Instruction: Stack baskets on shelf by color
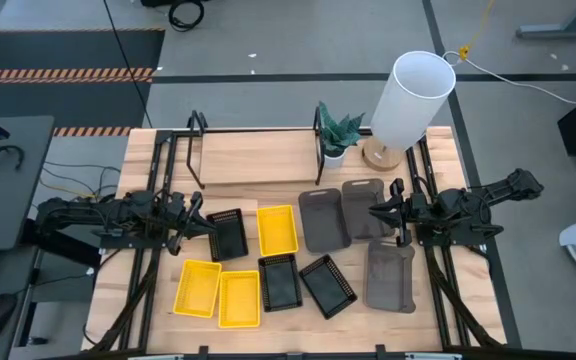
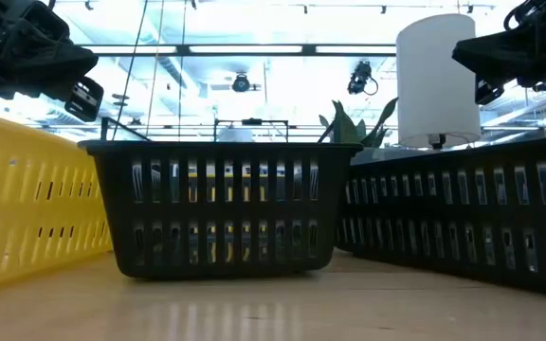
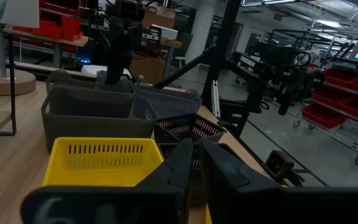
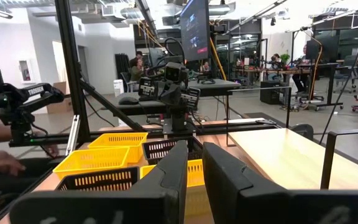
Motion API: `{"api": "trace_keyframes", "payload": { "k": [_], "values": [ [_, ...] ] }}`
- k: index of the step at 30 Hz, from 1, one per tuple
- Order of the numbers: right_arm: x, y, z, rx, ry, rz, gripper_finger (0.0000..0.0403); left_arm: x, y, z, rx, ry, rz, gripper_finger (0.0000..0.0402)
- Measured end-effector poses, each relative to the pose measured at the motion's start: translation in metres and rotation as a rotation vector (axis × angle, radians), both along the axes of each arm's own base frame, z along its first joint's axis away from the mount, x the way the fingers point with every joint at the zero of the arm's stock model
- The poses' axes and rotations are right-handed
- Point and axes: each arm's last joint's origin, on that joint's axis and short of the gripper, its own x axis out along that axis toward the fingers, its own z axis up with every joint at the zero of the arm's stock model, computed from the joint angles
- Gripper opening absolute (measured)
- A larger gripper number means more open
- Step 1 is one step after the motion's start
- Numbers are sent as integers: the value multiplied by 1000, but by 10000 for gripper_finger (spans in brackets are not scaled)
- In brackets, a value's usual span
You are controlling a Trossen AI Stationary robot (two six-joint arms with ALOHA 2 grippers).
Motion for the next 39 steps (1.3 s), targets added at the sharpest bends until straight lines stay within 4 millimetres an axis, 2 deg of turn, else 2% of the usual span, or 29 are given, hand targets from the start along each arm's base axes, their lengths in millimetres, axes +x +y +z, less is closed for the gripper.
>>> {"api": "trace_keyframes", "payload": {
  "k": [27,35,39],
  "values": [
    [0,0,0,-32,-1,-5,57,0,0,0,0,0,0,33],
    [-4,-1,16,10,-162,-10,57,0,0,0,0,0,0,30],
    [-6,-2,22,115,-236,11,57,0,0,0,0,0,0,36]
  ]
}}
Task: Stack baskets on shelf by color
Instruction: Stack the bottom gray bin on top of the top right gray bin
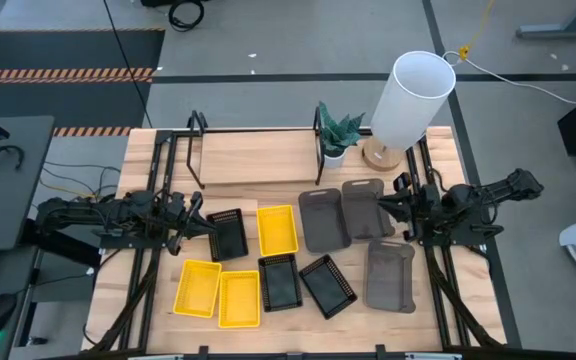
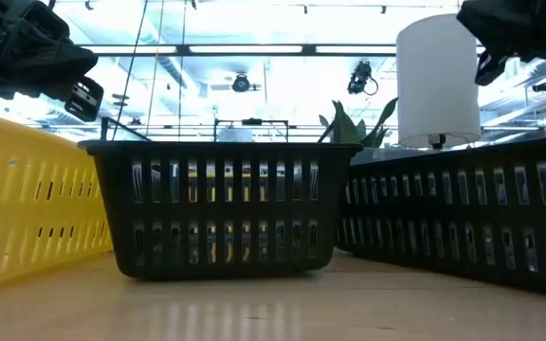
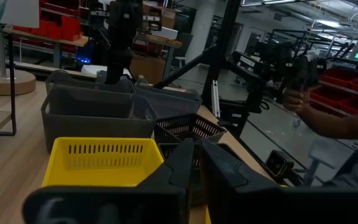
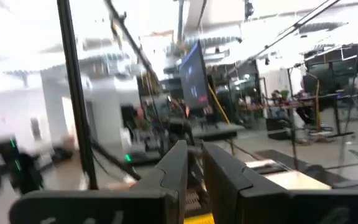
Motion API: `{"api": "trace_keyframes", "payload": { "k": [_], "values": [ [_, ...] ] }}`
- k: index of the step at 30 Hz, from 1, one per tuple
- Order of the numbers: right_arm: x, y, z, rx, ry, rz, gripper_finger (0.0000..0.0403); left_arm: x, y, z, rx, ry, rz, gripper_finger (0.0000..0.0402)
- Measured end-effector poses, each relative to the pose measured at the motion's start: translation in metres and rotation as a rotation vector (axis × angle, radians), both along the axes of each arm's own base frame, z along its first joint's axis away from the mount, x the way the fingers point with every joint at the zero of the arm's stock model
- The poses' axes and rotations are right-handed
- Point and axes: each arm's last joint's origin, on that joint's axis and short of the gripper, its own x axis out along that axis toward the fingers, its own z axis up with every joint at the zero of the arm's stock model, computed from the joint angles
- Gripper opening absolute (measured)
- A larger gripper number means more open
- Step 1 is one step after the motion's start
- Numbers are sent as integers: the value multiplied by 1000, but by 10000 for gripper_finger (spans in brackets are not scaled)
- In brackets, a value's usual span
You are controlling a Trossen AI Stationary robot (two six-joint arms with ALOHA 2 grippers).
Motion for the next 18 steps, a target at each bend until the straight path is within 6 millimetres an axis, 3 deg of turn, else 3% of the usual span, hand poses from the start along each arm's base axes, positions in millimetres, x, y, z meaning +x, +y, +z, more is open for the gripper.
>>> {"api": "trace_keyframes", "payload": {
  "k": [8,12,18],
  "values": [
    [0,2,0,255,-13,150,57,0,0,0,0,0,0,28],
    [6,3,-4,246,92,166,57,0,0,0,0,0,0,25],
    [14,8,12,283,339,242,57,0,0,0,0,0,0,33]
  ]
}}
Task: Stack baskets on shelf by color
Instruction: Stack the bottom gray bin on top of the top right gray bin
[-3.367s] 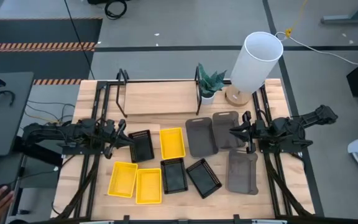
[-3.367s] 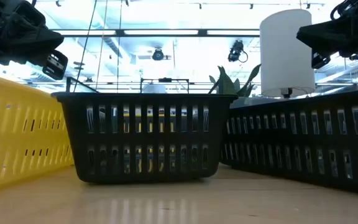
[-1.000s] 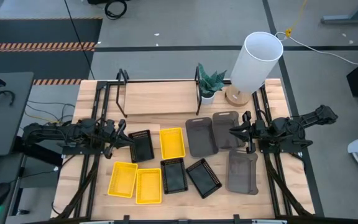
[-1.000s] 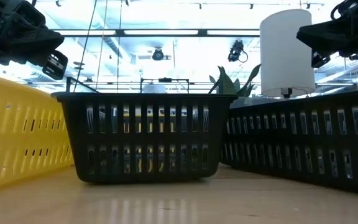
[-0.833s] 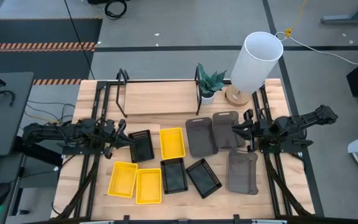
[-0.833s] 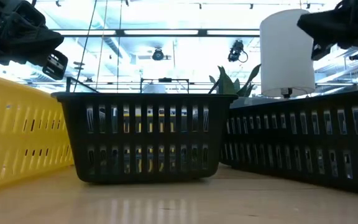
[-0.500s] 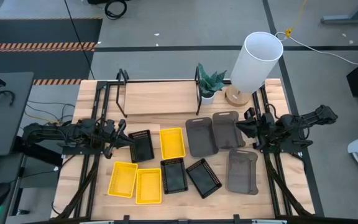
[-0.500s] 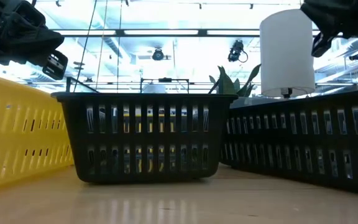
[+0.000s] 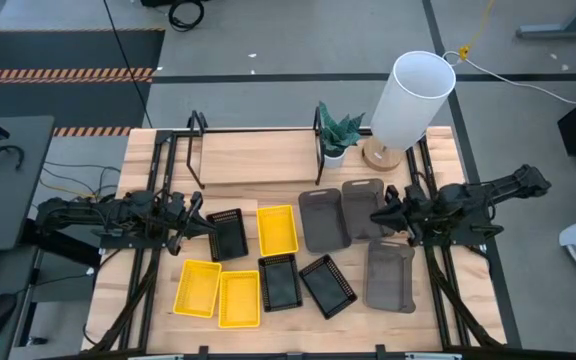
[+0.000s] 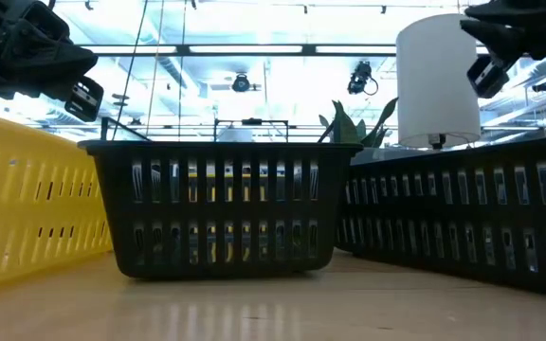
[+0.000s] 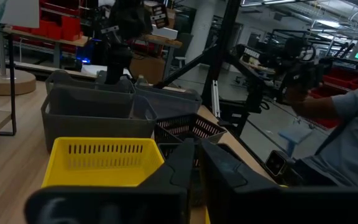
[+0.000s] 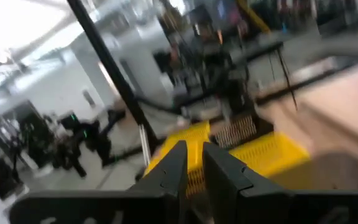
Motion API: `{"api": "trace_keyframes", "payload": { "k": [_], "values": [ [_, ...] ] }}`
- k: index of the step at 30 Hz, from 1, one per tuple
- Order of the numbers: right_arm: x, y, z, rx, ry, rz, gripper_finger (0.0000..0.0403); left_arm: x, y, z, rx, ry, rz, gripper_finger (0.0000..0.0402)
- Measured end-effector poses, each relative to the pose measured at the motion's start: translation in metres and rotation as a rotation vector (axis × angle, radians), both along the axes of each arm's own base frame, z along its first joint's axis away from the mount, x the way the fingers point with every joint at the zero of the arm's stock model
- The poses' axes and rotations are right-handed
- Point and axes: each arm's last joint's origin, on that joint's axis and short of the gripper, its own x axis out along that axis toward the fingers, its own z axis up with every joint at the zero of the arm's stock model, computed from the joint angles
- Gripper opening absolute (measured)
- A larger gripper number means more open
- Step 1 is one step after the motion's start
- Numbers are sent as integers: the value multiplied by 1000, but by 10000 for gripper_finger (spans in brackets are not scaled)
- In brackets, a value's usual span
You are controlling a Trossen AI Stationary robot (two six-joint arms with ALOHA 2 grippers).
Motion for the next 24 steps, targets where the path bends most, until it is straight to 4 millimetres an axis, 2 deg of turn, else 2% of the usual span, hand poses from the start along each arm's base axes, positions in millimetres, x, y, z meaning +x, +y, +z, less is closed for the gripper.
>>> {"api": "trace_keyframes", "payload": {
  "k": [3,8,13,24],
  "values": [
    [4,3,6,22,106,8,57,0,0,0,0,0,0,36],
    [10,10,2,-31,380,20,57,0,0,0,0,0,0,31],
    [15,19,6,-67,594,45,57,0,0,0,0,0,0,29],
    [25,52,14,-179,906,147,57,0,0,0,0,0,0,36]
  ]
}}
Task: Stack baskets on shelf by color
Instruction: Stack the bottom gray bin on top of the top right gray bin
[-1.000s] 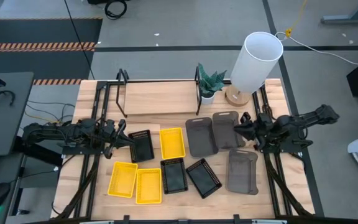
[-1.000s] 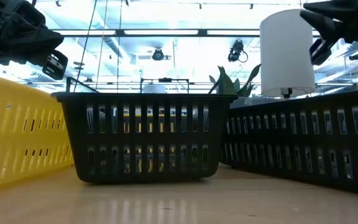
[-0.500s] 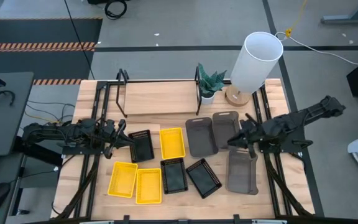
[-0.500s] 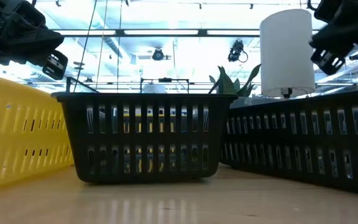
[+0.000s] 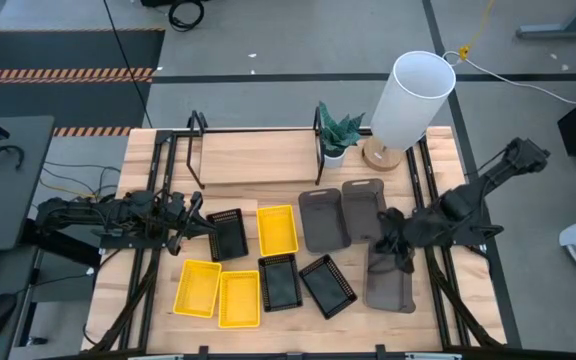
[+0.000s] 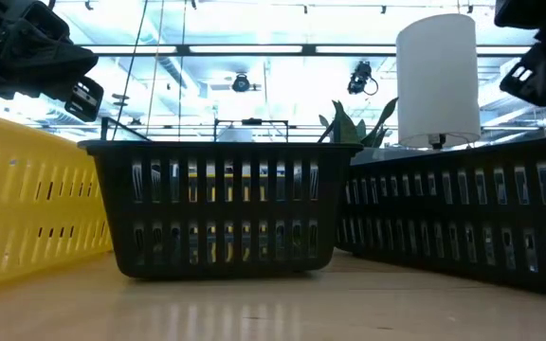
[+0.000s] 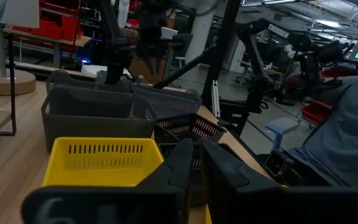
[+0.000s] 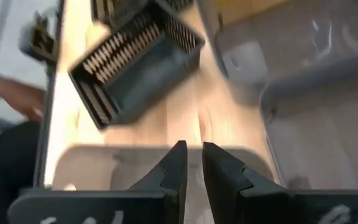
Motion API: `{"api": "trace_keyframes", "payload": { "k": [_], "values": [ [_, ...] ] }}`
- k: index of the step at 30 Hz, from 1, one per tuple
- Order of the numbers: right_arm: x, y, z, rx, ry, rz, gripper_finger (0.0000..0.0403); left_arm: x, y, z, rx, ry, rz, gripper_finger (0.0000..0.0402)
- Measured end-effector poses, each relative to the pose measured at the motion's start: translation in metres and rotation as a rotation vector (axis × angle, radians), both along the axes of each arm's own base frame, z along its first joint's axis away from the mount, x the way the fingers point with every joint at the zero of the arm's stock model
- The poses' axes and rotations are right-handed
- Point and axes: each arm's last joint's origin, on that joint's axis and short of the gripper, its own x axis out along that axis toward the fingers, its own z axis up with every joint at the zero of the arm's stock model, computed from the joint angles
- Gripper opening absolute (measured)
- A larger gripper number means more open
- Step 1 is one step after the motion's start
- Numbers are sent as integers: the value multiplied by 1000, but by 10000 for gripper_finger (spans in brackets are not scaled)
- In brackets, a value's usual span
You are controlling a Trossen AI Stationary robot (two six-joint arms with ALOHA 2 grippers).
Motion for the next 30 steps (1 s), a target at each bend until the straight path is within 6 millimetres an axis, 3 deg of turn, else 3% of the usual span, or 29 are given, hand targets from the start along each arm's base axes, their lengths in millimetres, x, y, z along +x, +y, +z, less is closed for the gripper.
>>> {"api": "trace_keyframes", "payload": {
  "k": [6,12,20,30],
  "values": [
    [3,12,5,-115,205,19,72,0,0,0,0,0,0,30],
    [14,30,6,-130,314,62,117,0,0,0,0,0,0,37],
    [32,70,-2,-137,438,146,179,0,0,0,0,0,0,33],
    [50,126,9,-98,451,187,222,0,0,0,0,0,0,33]
  ]
}}
